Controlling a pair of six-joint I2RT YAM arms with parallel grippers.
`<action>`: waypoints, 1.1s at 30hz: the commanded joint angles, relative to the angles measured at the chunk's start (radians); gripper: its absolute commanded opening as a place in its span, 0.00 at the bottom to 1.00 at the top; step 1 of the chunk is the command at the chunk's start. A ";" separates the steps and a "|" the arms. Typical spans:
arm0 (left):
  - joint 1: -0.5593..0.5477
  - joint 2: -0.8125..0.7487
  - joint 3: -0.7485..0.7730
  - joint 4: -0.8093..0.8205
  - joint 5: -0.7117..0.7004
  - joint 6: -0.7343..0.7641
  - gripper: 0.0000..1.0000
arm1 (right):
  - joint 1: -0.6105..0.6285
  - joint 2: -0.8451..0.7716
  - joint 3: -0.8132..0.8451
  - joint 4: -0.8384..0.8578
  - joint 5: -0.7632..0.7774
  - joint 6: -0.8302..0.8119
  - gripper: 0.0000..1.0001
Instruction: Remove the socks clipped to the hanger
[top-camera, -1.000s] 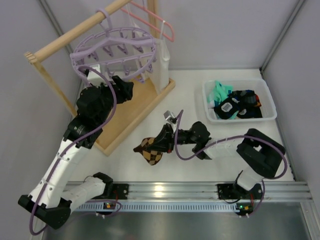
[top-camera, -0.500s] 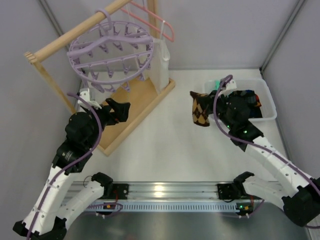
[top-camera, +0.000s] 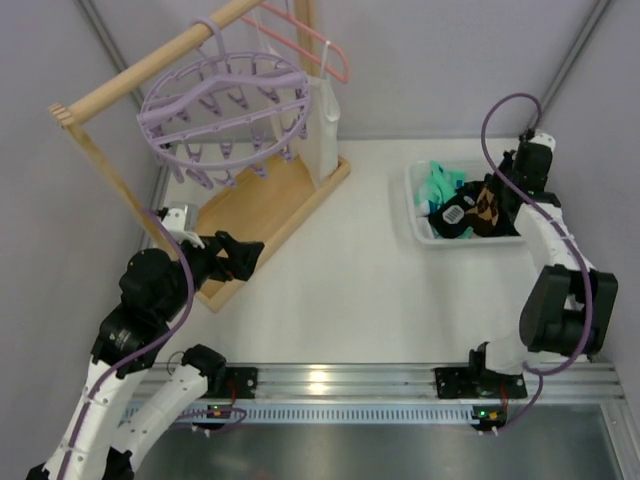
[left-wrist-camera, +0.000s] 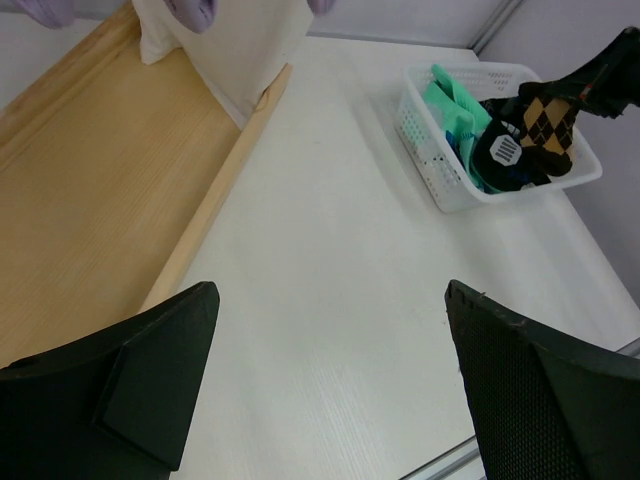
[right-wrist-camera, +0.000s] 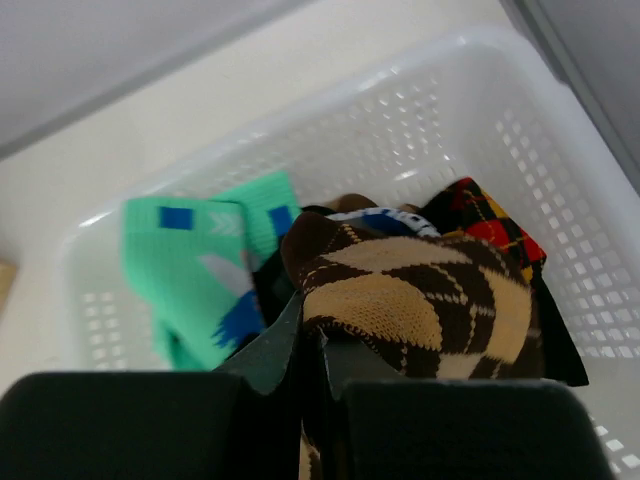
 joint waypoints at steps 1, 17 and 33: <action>0.001 -0.040 -0.043 -0.001 0.008 0.039 0.98 | -0.058 0.173 0.033 -0.014 -0.026 0.033 0.00; 0.001 -0.161 -0.147 0.019 -0.032 0.028 0.98 | -0.073 0.333 0.058 0.015 -0.162 0.092 0.44; 0.058 -0.092 -0.136 0.015 -0.221 0.059 0.99 | -0.064 -0.077 0.127 -0.197 -0.147 0.017 0.99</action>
